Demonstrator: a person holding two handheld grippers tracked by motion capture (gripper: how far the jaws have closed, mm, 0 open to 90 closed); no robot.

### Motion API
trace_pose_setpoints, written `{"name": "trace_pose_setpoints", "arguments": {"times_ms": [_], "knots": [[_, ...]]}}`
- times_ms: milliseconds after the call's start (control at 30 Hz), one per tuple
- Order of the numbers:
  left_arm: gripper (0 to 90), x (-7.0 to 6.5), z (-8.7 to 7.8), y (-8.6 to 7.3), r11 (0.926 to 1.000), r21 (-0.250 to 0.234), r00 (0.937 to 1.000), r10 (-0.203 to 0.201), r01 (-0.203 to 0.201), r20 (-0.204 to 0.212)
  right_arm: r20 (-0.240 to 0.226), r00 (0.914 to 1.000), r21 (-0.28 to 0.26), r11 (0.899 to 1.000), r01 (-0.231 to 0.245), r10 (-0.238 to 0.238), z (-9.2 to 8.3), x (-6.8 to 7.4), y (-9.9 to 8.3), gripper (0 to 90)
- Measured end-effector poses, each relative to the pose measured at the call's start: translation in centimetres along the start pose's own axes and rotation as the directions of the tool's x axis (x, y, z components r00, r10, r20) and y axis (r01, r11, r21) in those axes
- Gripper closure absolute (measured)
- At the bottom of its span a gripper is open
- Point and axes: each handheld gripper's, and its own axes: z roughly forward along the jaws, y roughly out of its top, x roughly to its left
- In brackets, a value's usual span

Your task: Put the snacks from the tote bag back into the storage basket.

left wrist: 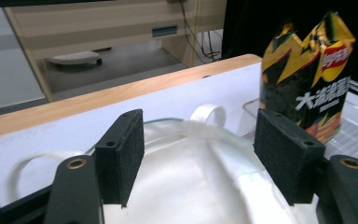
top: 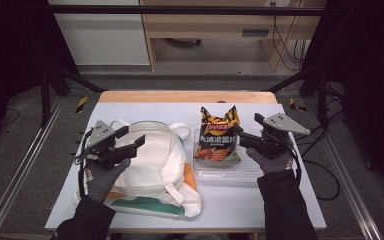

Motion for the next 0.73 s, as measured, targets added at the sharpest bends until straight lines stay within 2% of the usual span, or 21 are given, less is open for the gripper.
{"name": "trace_pose_setpoints", "arguments": {"times_ms": [367,500,733], "knots": [[31.5,3.0,-2.1,-2.9,0.999,0.031,0.9979,-0.03,0.032,-0.058,0.03,0.9991,0.038,0.999,0.029,-0.03,-1.4,-0.3,-2.3,22.1],[31.3,3.7,-2.2,-3.7,0.9983,0.05,0.9953,-0.027,0.032,-0.093,0.036,0.9987,0.051,0.998,0.033,-0.035,-1.6,-0.6,-3.2,21.6],[30.5,4.6,-2.8,-5.3,0.997,0.062,0.9916,-0.038,0.046,-0.124,0.052,0.9974,0.104,0.994,0.046,-0.051,-1.3,-0.7,-4.7,20.9]]}}
